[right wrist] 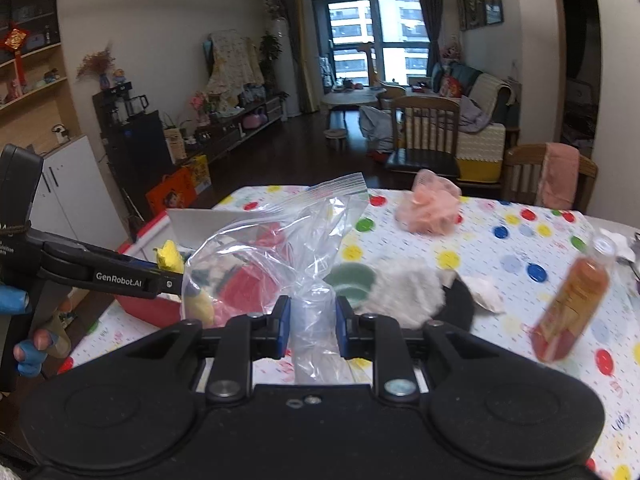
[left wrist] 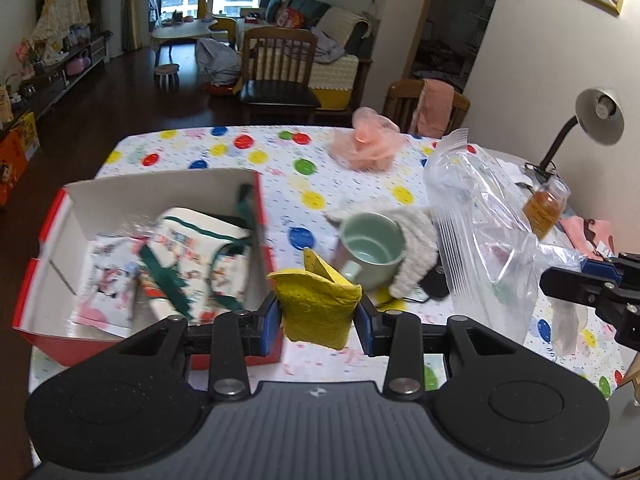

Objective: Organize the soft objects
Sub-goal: 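Lift and carry the yellow sponge and plastic bag over the cardboard box, then lower the sponge into the box and open the left gripper while the right releases the bag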

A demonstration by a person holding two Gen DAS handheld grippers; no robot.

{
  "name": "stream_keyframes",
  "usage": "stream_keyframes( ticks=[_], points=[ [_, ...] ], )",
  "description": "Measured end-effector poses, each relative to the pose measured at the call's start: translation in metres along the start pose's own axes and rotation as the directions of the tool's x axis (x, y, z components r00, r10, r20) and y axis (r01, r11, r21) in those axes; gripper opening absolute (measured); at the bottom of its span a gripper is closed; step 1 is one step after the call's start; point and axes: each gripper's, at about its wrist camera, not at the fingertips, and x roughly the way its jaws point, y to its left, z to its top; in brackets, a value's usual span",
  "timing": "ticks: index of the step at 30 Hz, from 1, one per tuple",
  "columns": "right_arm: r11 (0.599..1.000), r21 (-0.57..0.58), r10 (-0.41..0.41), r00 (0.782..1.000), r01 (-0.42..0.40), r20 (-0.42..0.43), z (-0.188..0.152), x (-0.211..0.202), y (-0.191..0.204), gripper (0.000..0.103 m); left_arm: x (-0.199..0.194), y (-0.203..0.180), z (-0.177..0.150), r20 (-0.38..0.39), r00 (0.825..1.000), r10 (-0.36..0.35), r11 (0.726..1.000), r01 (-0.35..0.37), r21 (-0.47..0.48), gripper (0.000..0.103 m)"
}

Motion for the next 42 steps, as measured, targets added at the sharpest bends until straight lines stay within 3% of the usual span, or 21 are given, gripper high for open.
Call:
stream_keyframes(
  ticks=[9, 25, 33, 42],
  points=[
    [0.999, -0.025, 0.040, 0.999, -0.040, -0.012, 0.020, 0.038, 0.042, 0.021, -0.018, 0.065, 0.008, 0.007, 0.999, 0.054, 0.998, -0.053, -0.016, 0.038],
    [0.998, -0.062, 0.026, 0.997, -0.030, -0.073, 0.037, 0.117, 0.112, 0.021, -0.001, 0.176, 0.029, -0.104, 0.982, 0.159, 0.987, -0.157, 0.032, 0.038],
    [0.998, -0.062, -0.013, 0.992, 0.005, -0.126, 0.038, 0.168, 0.133, 0.021, 0.027, 0.201, 0.036, -0.184, 0.968, 0.171, 0.980, -0.149, 0.128, 0.038],
    [0.993, -0.102, -0.075, 0.979, 0.056, -0.190, 0.030, 0.213, 0.150, 0.021, 0.064, 0.200, 0.028, -0.262, 0.948, 0.180, 0.960, -0.112, 0.256, 0.038]
  ],
)
